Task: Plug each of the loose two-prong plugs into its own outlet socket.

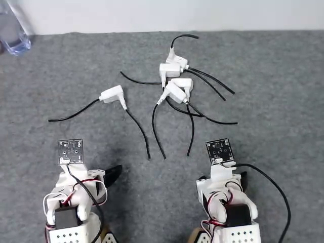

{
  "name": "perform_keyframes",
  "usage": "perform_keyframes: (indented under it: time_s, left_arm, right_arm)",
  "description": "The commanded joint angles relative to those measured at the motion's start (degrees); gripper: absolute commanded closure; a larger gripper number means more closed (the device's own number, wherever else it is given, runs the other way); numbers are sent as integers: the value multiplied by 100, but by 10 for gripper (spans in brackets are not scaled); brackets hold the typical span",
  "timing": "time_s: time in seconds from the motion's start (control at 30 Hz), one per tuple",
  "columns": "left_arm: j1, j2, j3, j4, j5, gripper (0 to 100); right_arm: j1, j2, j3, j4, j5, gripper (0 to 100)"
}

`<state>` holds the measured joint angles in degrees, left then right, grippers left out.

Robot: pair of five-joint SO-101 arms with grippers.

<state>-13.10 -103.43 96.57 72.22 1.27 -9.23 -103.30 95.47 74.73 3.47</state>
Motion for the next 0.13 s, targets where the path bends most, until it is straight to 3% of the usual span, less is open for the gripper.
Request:
perform_keyframes:
  time_s: [0.0,0.1]
  left_arm:
    - [9,-79,-22,0,53,592]
    - [9,-79,-22,0,53,592]
  right_arm:
    - [84,-57,105,40,-26,570]
    - [84,-57,105,40,-26,570]
